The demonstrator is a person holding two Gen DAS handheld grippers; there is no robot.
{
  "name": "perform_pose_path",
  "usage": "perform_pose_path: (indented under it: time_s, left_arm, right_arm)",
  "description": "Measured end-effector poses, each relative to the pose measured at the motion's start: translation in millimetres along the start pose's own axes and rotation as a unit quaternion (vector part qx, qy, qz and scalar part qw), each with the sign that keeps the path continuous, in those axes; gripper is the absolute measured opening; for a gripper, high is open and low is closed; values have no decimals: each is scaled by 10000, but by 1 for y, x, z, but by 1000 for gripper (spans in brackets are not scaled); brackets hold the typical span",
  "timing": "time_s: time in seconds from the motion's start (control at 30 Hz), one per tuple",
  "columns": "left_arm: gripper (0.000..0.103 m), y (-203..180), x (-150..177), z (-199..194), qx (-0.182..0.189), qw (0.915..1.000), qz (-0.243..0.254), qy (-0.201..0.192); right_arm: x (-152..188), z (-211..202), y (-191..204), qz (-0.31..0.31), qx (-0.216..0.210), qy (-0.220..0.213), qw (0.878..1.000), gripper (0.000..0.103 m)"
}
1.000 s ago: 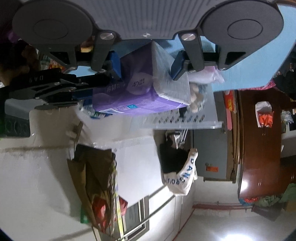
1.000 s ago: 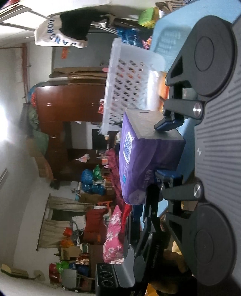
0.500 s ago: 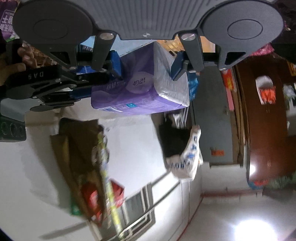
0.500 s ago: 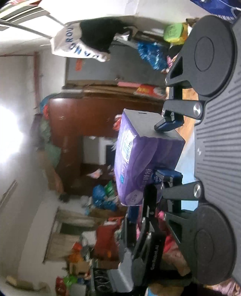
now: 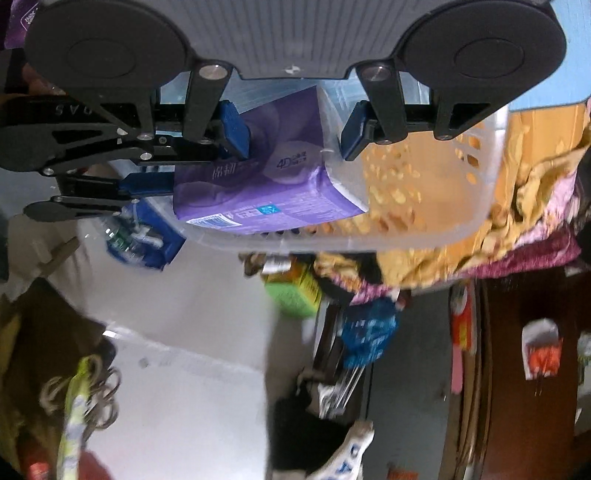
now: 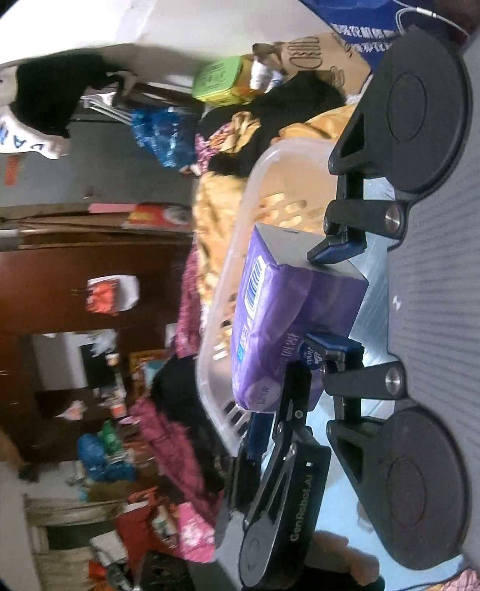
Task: Organize objects
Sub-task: 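Lower the tissue pack into the white basket and open both grippers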
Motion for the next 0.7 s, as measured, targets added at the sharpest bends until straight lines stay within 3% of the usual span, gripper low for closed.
perform_pose_path:
  time_s: [0.2,0.27,0.33,0.4,0.43,0.53,0.7]
  left_arm:
    - [65,1,8,9,-205,9997,-12,125]
    - [70,3,8,-2,-175,9998,-16,-54]
    - [79,4,5,-22,-187,9989,-74,-414]
    - [87,3,9,-50,-139,9962,-67,-856]
    - [88,2,15,-67,-204,9939,-45,-1087]
    - [93,-5,39,-101,-394,9882,70,-1482]
    - [93,-20,106,-138,-507,9834,351,-1706]
  right_arm:
    - [10,5,-4,-141,122,156,9997,46]
    - [7,-7,-6,-101,266,-66,9996,57]
    - [3,-25,-8,12,347,-405,9986,80]
    - [1,-53,-6,34,488,-887,9949,99]
    - [4,-68,-2,27,485,-1127,9924,103]
    - [29,-105,4,177,398,-1592,9863,103]
    - [100,-135,15,558,228,-1869,9805,103]
Point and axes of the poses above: each gripper's, at about its wrist camera, not at the fingertips, and z roughly the way its jaws point, y to its left, x to its underside, the point moved 10 cm from there along z, roughly the way its jaws point, and after that the axes turned 4 degrees about -z, right-handed, at the moved point
